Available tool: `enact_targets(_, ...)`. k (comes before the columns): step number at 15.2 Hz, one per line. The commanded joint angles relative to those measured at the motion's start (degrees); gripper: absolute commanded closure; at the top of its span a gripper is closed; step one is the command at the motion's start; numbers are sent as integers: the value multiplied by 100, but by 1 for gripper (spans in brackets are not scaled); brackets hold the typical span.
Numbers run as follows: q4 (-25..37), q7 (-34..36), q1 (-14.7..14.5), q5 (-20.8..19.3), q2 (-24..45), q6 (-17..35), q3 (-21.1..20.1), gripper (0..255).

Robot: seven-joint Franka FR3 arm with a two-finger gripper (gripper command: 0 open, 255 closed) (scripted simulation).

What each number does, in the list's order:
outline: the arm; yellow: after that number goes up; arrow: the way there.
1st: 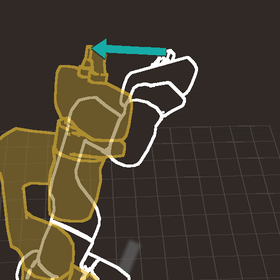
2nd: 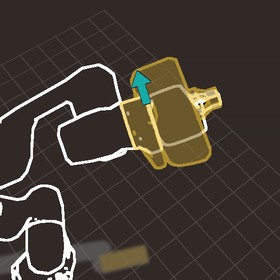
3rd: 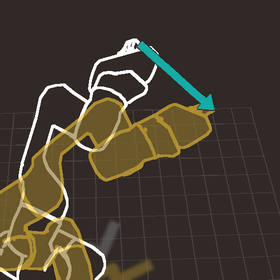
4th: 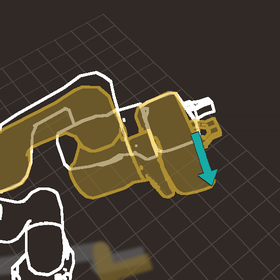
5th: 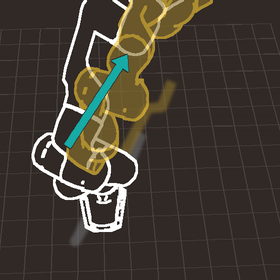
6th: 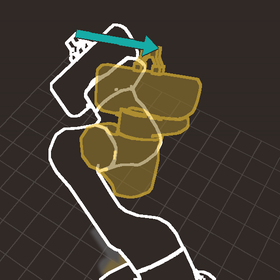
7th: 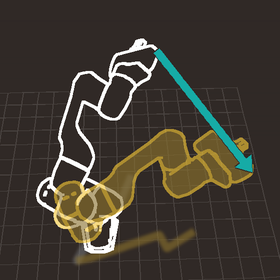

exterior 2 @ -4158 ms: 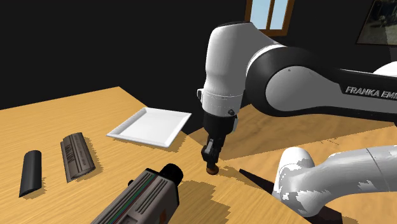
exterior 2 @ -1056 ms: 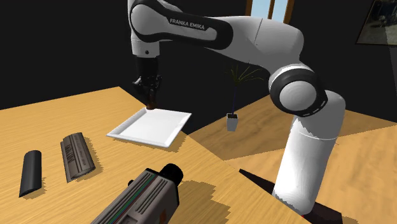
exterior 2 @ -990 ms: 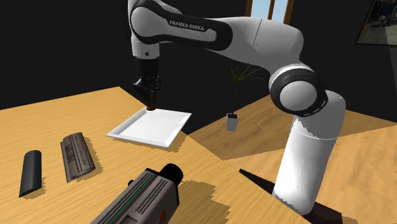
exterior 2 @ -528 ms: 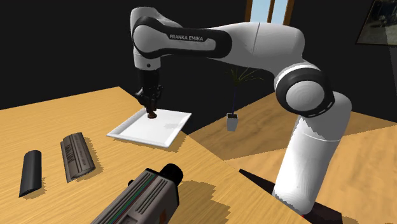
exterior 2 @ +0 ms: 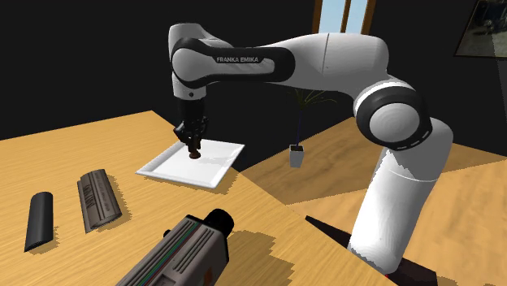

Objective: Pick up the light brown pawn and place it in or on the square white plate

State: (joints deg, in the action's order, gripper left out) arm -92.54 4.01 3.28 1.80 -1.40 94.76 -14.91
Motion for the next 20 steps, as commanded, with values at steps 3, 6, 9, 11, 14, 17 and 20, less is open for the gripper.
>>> enact_targets(3, -8, -1, 0, 1, -4, 5, 0, 255)
enact_targets(6, -7, -1, 0, 1, -3, 5, 0, 0)
enact_targets(9, -7, -1, 0, 1, -3, 5, 0, 0)
enact_targets(11, 233, 7, 0, -9, 35, -198, -1, 0)
enact_targets(14, 983, 41, -10, -53, 199, -788, -11, 0)
enact_targets(17, 982, 41, -10, -53, 199, -788, -11, 0)
enact_targets(20, 983, 41, -10, -53, 200, -788, -11, 0)
